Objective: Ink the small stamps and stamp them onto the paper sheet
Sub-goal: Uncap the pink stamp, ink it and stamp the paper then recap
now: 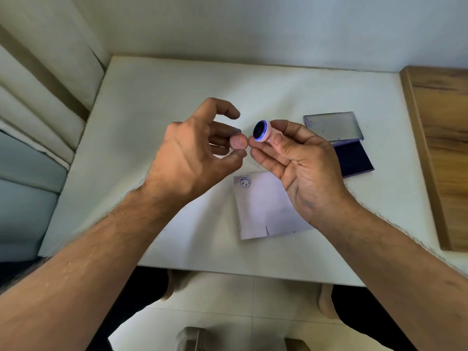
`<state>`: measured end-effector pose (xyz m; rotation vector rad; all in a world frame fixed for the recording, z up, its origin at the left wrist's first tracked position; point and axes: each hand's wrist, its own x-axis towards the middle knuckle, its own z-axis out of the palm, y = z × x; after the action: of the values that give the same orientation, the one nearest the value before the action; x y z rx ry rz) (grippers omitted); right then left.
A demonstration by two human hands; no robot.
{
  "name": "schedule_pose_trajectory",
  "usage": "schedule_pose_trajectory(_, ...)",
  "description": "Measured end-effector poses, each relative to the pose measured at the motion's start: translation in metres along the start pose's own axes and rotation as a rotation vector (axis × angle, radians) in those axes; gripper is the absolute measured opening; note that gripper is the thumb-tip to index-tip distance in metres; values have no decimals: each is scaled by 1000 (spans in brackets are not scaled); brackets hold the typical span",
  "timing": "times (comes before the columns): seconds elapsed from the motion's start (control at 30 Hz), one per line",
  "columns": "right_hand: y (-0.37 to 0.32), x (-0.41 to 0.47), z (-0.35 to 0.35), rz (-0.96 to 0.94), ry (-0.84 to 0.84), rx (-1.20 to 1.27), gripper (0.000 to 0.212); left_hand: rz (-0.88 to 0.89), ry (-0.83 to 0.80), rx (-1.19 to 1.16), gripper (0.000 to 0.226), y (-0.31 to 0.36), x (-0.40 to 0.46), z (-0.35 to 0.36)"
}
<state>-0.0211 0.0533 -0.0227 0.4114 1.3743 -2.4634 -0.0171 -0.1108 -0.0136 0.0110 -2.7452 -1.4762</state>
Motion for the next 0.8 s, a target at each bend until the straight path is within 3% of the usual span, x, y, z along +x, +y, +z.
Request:
schedule_pose_trajectory(0.2,0,1,-1,8,-1,17,18,0,15,-140,32,-1,-1,0)
schedule_pose_trajectory(0.63,0,-1,-1,27,-23,64,18,-33,-121,-440,53,-5,6,-3)
schedule_pose_trajectory(0.8,1,1,-4,-59,-32,-61,22,-46,-140,-531,43,-5,9,-3)
